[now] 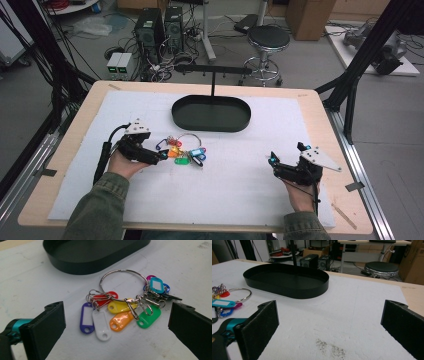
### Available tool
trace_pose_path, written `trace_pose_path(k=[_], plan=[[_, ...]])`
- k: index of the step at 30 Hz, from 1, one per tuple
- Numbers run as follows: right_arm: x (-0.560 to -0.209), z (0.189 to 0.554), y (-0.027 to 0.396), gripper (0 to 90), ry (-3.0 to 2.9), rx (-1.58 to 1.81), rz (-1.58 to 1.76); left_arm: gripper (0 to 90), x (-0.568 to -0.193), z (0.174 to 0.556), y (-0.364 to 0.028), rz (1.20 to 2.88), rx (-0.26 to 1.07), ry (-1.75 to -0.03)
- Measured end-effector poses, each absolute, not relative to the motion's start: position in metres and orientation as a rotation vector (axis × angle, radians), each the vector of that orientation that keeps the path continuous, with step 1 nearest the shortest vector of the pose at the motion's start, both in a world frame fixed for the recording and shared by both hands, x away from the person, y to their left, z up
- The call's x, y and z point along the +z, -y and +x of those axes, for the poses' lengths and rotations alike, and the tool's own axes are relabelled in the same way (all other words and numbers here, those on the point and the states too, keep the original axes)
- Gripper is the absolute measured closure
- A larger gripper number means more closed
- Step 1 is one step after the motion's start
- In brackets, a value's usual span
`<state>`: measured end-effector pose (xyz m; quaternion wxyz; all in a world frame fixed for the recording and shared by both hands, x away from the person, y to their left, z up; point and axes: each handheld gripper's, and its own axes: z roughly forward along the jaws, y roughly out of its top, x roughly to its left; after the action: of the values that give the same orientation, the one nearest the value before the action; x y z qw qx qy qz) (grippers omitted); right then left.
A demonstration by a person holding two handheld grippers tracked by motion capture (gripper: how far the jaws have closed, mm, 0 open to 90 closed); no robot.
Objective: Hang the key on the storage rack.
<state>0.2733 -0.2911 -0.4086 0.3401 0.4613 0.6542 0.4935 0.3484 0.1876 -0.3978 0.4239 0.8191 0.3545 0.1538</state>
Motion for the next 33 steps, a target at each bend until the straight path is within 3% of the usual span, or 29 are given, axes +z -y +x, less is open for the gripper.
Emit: trace_pose_path(k=[33], plan=[[-0.409, 0.273, 0.292, 0.4, -1.709, 1.269, 1.207, 3.2, -0.410, 0.378, -0.132, 2.249, 0.246, -0.737]])
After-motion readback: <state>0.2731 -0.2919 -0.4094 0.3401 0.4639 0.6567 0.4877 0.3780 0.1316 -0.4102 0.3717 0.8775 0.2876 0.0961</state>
